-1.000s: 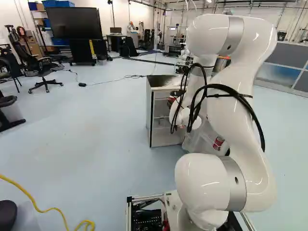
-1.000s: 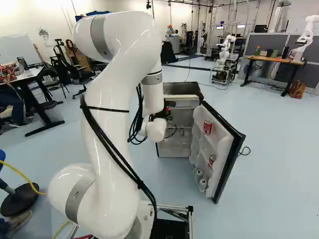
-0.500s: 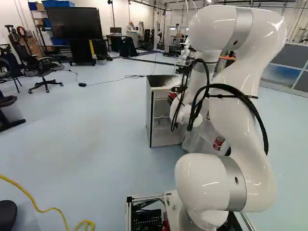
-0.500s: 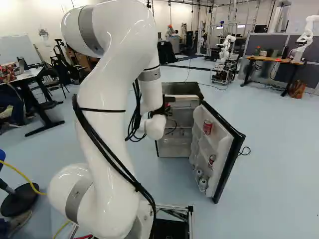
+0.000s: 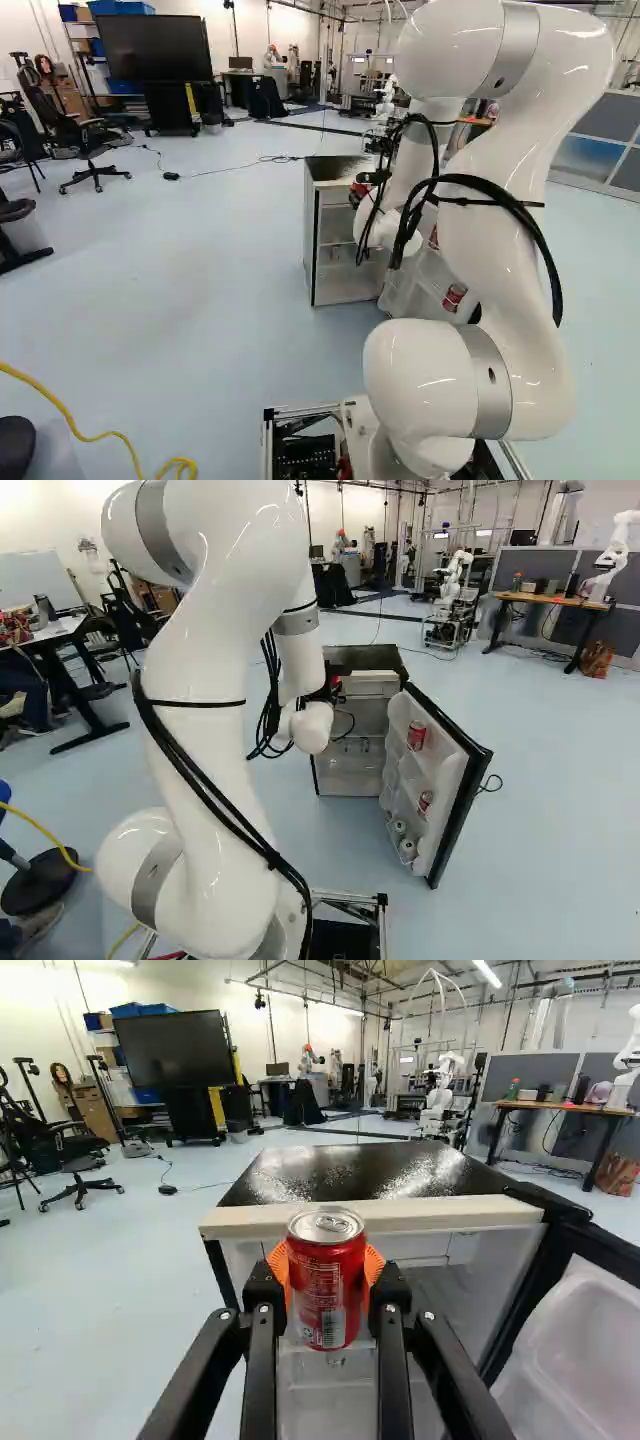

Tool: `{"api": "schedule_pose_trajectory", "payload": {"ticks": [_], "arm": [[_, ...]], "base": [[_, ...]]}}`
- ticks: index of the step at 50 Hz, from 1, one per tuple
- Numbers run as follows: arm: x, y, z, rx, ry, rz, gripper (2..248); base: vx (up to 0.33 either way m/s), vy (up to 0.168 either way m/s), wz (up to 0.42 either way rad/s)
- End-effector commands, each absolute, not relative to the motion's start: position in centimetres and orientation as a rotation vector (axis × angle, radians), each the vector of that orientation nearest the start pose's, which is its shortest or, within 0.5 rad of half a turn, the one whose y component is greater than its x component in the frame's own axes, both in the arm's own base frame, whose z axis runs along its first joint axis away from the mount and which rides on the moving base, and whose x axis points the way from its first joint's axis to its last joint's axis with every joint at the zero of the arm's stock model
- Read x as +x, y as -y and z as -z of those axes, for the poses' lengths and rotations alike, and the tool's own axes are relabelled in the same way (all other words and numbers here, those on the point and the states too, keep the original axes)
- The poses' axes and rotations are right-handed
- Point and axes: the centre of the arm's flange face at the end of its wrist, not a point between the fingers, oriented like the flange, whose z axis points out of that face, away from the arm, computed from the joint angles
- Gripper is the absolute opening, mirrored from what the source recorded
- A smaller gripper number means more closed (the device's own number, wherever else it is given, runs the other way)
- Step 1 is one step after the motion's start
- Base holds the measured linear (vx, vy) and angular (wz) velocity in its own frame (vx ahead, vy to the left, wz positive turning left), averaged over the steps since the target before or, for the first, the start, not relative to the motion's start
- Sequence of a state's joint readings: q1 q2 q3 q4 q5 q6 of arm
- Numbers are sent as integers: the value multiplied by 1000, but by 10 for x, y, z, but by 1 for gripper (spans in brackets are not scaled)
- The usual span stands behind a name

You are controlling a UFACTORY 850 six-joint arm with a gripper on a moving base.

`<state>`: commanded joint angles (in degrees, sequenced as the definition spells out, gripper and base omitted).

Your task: Grab a drink from the fridge

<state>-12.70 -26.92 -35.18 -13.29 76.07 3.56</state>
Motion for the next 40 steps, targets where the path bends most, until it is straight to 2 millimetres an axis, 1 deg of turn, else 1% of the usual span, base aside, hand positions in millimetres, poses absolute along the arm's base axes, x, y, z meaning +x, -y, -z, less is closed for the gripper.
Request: {"api": "schedule_pose_trajectory", "payload": {"ticks": [28,40], "arm": [[489,87,-327,-2279,-4,2142,91],[502,90,-336,-2272,2,2159,91]], "base": [[0,0,0],[0,0,0]]}}
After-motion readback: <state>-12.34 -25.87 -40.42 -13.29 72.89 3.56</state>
